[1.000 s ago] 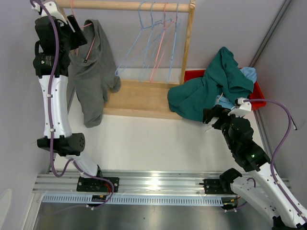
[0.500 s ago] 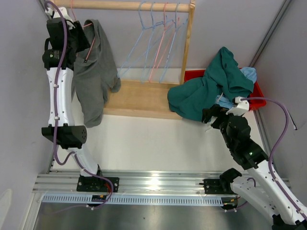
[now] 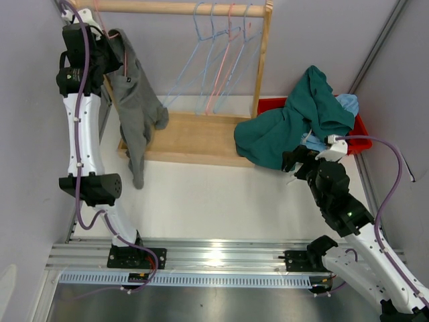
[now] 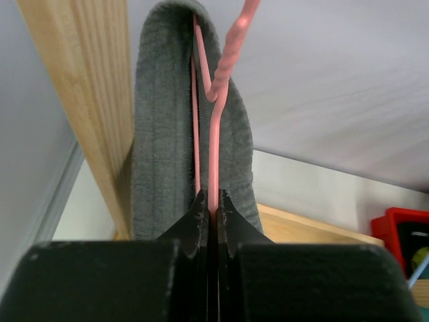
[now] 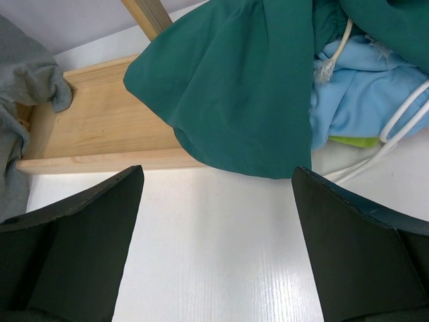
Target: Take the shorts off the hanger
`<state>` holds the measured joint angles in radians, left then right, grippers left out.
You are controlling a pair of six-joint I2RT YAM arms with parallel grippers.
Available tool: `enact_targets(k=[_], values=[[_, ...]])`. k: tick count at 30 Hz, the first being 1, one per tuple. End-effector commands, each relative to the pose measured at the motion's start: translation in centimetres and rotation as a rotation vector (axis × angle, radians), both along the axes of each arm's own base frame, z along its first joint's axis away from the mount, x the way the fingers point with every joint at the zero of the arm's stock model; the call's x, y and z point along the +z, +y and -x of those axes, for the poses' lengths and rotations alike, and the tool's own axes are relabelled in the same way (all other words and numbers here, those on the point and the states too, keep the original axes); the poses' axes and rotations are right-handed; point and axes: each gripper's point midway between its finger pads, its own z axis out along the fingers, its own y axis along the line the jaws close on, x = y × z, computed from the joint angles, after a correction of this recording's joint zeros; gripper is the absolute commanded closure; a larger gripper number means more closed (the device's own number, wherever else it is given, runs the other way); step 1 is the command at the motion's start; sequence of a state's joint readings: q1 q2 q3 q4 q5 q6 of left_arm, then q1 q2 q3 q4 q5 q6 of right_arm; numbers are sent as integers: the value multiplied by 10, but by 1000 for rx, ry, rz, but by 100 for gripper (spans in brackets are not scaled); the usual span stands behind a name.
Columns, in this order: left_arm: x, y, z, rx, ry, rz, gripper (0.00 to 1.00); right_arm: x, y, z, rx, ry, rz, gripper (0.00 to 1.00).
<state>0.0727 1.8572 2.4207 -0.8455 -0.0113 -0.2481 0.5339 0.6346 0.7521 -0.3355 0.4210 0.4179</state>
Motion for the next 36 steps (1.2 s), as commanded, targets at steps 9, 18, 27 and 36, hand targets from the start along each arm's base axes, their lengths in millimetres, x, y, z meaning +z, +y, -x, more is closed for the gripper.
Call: enact_targets(k=[9,18,27,36], values=[[136,-93,73,-297,-358,122,100,114,32,-2,162,-256,-53,0],[151,-129,111,-407,-411,177,100,205,179,32,549,-418,-76,1],[138,-143,111,-440,-376,183,100,195,359,61,762,-354,56,1],[135,-144,124,-460,-376,185,100,198,422,62,778,-378,80,1]])
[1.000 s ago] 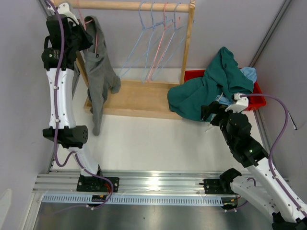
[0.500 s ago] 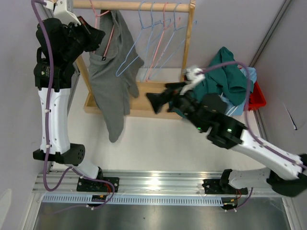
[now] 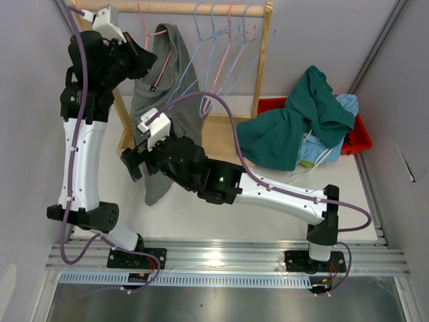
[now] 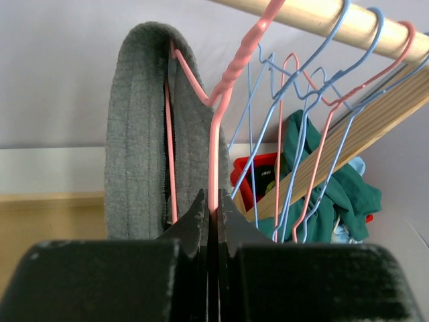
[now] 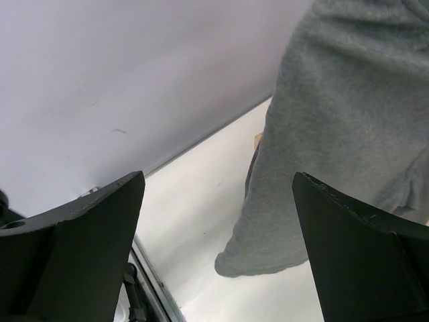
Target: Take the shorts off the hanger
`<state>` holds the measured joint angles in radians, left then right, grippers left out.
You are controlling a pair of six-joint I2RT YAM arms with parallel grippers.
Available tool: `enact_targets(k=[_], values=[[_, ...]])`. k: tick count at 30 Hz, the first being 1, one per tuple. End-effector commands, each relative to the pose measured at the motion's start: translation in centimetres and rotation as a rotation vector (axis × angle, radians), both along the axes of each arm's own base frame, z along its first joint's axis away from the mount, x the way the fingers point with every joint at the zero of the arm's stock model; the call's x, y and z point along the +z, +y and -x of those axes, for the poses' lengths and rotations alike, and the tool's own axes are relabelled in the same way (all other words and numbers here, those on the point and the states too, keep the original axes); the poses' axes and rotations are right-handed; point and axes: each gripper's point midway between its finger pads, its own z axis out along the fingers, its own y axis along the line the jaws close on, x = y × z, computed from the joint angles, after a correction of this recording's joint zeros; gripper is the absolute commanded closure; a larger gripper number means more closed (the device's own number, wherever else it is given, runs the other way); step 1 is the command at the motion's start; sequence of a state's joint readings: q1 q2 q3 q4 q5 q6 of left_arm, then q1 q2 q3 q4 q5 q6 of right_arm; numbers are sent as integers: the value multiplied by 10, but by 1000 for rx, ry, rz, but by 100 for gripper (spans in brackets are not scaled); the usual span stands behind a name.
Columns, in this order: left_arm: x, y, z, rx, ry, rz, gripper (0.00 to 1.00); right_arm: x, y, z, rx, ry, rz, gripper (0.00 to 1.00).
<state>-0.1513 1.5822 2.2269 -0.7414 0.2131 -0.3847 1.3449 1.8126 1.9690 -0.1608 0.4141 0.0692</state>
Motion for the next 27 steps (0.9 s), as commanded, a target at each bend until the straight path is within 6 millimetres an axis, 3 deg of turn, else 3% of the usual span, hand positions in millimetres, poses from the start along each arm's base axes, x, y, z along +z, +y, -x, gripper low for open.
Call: enact_targets(k=[1,9,13,16,17,20,22,23,25,26,27], values=[[64,-1,35,-29,-208,43,100,35,-4,-15,-57,-41,-75,1],[72,-3,60,-63,-228,60,100,19,3,-52,-179,-24,-71,1],[77,-7,67,-86,-234,94,100,13,15,-56,-174,-10,-90,3],[80,-12,69,-111,-240,125,100,5,27,-51,-154,-3,-86,48],[79,-12,67,-108,-238,128,100,4,28,-50,-152,1,-89,68],[82,-10,66,-99,-247,123,100,-9,31,-38,-140,30,-66,100],[84,-5,64,-69,-260,106,100,-8,29,-15,-122,35,-71,100],[83,-3,60,-55,-261,86,100,-27,29,-6,-118,48,-37,100],[86,7,53,2,-271,66,100,-29,21,13,-118,56,-35,100],[84,11,50,24,-271,41,100,-37,23,35,-90,65,-21,100],[88,14,46,44,-279,30,100,-63,22,46,-86,81,27,100]])
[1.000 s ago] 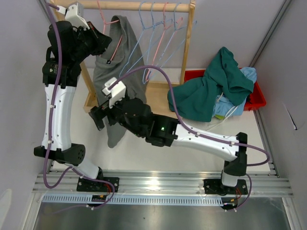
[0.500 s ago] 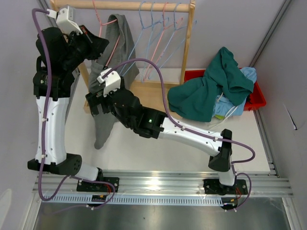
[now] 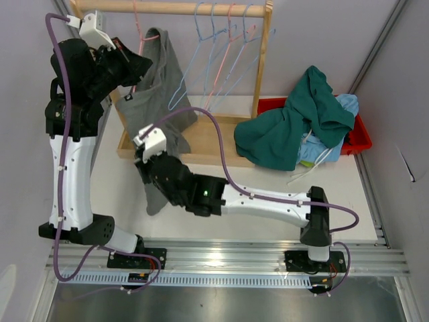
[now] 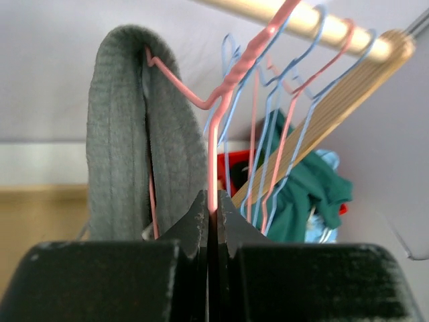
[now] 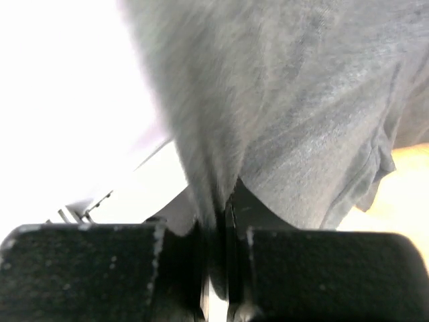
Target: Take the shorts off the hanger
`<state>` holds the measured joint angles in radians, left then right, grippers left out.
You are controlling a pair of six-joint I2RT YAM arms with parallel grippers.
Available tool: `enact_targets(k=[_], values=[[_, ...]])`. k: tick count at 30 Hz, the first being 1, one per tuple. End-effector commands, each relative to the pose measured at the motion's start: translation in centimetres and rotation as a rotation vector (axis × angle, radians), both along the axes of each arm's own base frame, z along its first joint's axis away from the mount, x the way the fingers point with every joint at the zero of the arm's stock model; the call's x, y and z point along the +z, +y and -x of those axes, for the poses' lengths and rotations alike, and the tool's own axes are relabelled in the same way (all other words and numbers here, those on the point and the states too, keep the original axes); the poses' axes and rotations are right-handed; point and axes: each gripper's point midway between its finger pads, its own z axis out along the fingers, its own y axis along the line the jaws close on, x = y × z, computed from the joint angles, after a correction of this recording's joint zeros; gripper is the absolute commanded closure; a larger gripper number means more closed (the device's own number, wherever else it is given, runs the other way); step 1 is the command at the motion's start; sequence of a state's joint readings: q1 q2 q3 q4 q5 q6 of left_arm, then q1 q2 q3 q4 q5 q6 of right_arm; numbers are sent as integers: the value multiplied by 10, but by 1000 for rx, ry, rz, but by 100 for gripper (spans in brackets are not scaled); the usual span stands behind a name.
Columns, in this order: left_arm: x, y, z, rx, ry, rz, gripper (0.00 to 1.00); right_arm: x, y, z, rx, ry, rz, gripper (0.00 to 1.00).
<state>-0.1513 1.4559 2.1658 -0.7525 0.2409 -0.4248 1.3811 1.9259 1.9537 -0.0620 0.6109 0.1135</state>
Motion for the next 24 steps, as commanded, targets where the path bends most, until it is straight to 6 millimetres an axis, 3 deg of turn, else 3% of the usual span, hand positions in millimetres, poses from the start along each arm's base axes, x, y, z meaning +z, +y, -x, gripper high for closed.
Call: enact_targets(k=[1,2,3,7,11,18,20,23,24], values=[[65,17,-4,97,-238,-22,100,-16,-11,68,65,54,14,100],[69,26,-6,138,-251,-38,100,-27,-10,91,97,66,28,100],[63,29,-15,159,-238,-50,100,-53,-15,101,94,93,63,100],[64,44,-26,218,-238,-69,100,-85,-25,123,104,161,85,100],[65,53,-34,256,-256,-105,100,-100,-30,125,103,164,118,100],[80,88,-46,328,-278,-69,100,-134,-34,140,100,194,148,100],[79,84,-45,309,-274,-63,100,-138,-33,138,96,204,143,100],[61,77,-42,264,-222,-56,100,-134,-31,122,72,192,132,100],[63,75,-32,254,-224,-57,100,-129,-31,115,65,174,135,100]])
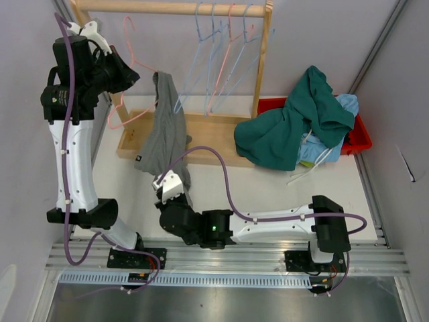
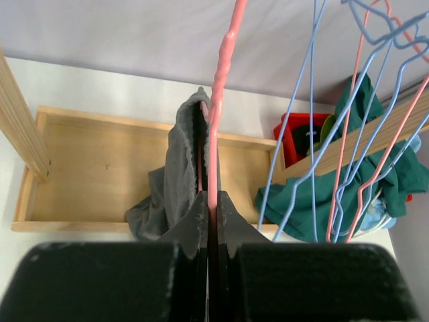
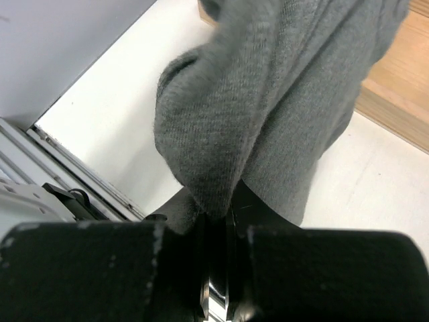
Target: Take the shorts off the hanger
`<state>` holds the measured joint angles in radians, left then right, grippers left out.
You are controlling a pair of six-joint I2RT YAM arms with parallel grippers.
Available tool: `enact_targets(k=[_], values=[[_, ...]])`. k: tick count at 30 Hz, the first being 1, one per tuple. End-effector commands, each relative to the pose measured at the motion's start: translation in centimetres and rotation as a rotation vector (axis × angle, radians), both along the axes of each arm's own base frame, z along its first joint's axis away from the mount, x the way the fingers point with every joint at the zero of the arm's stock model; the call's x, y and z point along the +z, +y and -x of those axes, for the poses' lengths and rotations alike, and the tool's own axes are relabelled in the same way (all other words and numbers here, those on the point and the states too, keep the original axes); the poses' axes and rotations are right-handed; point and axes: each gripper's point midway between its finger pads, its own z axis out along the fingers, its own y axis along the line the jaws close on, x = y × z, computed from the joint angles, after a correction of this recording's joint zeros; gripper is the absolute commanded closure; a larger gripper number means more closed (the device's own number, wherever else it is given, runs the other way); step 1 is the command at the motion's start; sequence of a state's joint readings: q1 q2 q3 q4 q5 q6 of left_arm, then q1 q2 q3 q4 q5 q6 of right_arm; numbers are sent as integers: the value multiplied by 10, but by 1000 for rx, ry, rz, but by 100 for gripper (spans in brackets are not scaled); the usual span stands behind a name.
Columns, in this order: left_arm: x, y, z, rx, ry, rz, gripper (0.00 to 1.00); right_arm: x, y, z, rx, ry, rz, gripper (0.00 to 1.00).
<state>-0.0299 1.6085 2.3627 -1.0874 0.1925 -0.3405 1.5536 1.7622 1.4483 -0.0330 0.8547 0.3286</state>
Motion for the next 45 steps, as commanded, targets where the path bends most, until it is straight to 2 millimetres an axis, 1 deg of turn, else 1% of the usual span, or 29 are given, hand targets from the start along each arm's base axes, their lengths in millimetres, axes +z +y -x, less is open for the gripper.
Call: enact_targets(k=[1,3,4,6,7,8,10,12,15,16,19,20,21,22,23,25,27,29,30,32,33,34,35,36,37,39,40,41,45], values=[[107,17,-13,69,-444,6,100,6,21,38,150,48,-37,100],[100,10,10,25,-414,1,100,23,19,13,118,11,-49,100],[73,6,8,6,-340,-3,100,35,21,3,108,-5,-80,100],[55,-2,27,-39,-287,-22,100,50,17,-30,64,-32,-97,100],[31,-5,40,-52,-234,-29,100,68,18,-40,71,-55,-123,100],[23,-10,50,-70,-220,-45,100,73,18,-52,57,-64,-128,100],[-5,4,72,5,-141,-76,100,95,14,-84,24,-90,-151,100],[-45,7,80,24,-42,-94,100,97,11,-114,-14,-96,-152,100],[-60,16,98,58,-13,-120,100,96,9,-131,-34,-82,-145,100],[-62,20,101,75,-11,-132,100,80,3,-134,-48,-63,-102,100],[-55,42,112,194,-44,-162,100,67,-17,-128,-93,-35,-110,100],[-49,47,119,222,-71,-157,100,33,-28,-125,-113,-10,-66,100],[-47,49,123,237,-85,-151,100,37,-41,-122,-128,-1,-97,100],[-39,47,125,238,-118,-119,100,25,-53,-124,-153,16,-84,100],[-33,43,131,223,-144,-98,100,-6,-68,-122,-188,60,-53,100],[-29,28,134,154,-156,-50,100,-20,-96,-119,-236,94,-23,100],[-35,19,131,105,-121,-42,100,-46,-123,-110,-282,113,35,100],[-44,23,126,124,-108,-59,100,-38,-143,-100,-302,108,17,100],[-72,29,121,149,-56,-83,100,-50,-162,-96,-342,104,57,100],[-84,41,119,211,-58,-111,100,-33,-185,-87,-376,84,24,100],[-97,42,116,218,-65,-120,100,-38,-202,-85,-410,86,52,100],[-118,43,114,220,-35,-128,100,-27,-218,-87,-461,59,40,100],[-140,42,113,210,-9,-134,100,-6,-234,-86,-487,44,-15,100],[-137,40,109,206,-52,-127,100,4,-250,-86,-515,26,-16,100],[-162,40,112,200,-22,-129,100,22,-264,-88,-549,-19,-20,100],[-168,39,113,206,-38,-110,100,65,-289,-90,-576,-71,-111,100],[-168,38,112,207,-55,-97,100,78,-300,-91,-578,-119,-63,100],[-184,37,115,201,-32,-93,100,105,-315,-91,-602,-143,-113,100],[-204,34,117,202,-10,-58,100,173,-347,-103,-671,-242,-164,100]])
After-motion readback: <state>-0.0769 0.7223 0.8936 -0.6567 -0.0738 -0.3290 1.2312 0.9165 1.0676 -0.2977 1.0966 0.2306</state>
